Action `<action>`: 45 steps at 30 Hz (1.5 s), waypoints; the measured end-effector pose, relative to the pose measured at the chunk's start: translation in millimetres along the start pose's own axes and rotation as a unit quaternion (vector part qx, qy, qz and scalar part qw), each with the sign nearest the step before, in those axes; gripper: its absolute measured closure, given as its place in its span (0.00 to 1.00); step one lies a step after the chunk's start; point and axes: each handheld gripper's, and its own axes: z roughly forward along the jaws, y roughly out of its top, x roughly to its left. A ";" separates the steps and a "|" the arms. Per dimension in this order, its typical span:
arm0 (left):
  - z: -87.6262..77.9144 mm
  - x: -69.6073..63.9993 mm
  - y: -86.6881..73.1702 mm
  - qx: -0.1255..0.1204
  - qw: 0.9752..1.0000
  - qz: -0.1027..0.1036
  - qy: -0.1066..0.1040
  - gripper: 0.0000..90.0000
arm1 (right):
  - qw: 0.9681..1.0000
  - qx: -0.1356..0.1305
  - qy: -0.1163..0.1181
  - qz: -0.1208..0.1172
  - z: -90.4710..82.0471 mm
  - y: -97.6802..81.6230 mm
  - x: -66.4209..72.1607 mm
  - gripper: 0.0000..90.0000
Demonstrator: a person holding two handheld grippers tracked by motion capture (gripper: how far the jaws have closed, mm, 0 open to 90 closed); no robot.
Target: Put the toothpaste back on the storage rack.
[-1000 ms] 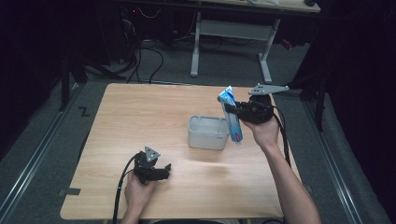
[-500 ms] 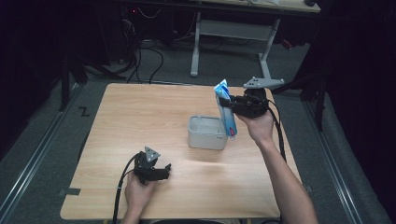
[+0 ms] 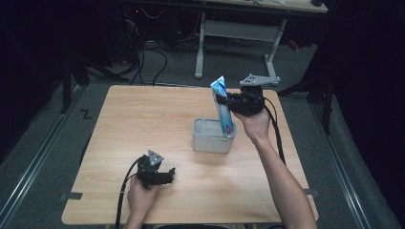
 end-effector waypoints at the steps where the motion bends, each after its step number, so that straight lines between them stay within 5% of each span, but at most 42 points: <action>1: 0.0 0.0 0.0 0.000 1.000 0.000 0.000 0.17 | 1.000 -0.001 0.000 -0.001 0.9 0.8 0.3 0.82; 12: -0.1 -0.1 0.0 0.001 1.000 0.002 -0.001 0.17 | 1.000 -0.006 0.003 -0.010 16.7 6.1 11.1 0.82; 45: -0.1 -0.2 -0.1 0.000 1.000 0.000 -0.001 0.17 | 0.999 0.023 -0.024 -0.011 46.4 -20.6 0.7 0.82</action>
